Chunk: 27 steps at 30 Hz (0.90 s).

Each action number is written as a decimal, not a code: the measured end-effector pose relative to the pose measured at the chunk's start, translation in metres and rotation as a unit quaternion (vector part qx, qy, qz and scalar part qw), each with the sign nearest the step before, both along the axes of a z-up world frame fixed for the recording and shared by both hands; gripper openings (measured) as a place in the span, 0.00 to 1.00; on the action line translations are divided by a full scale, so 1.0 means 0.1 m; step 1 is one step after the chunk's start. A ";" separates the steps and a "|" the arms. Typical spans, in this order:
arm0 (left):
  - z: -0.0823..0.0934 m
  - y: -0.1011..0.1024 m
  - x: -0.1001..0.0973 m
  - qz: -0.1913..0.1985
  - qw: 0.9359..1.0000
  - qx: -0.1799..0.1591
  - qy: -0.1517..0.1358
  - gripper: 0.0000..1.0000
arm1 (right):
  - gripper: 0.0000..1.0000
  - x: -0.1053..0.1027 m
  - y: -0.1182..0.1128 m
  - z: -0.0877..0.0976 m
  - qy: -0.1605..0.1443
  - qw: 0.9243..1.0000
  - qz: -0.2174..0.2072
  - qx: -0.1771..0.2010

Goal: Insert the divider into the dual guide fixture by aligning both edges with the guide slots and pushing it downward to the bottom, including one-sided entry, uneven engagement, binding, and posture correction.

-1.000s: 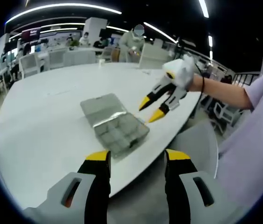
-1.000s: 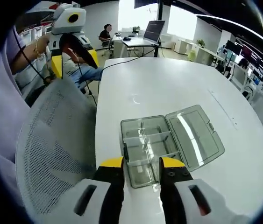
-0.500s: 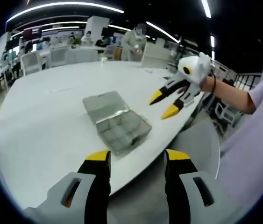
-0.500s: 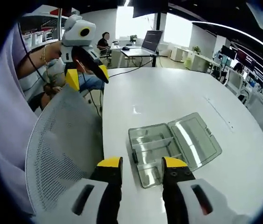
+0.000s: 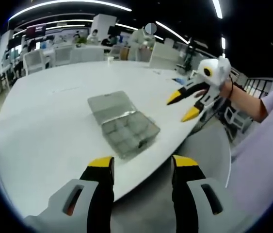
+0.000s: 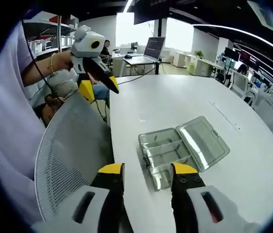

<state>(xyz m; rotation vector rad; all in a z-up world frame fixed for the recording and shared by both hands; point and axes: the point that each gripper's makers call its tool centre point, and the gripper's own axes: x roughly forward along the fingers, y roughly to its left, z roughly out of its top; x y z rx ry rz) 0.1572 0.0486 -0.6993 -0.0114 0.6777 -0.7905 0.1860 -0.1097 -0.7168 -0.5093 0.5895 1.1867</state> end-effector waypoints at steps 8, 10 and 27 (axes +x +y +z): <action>-0.02 0.01 0.01 0.006 1.000 0.003 0.002 0.47 | 0.35 -0.06 -0.05 0.07 -0.006 1.000 -0.009 0.013; -0.03 0.03 0.01 0.007 1.000 0.007 0.003 0.47 | 0.36 -0.07 -0.06 0.09 -0.008 1.000 -0.012 0.016; -0.21 0.18 0.17 0.036 0.999 0.034 0.020 0.50 | 0.35 -0.21 -0.15 0.13 -0.015 0.999 -0.023 0.033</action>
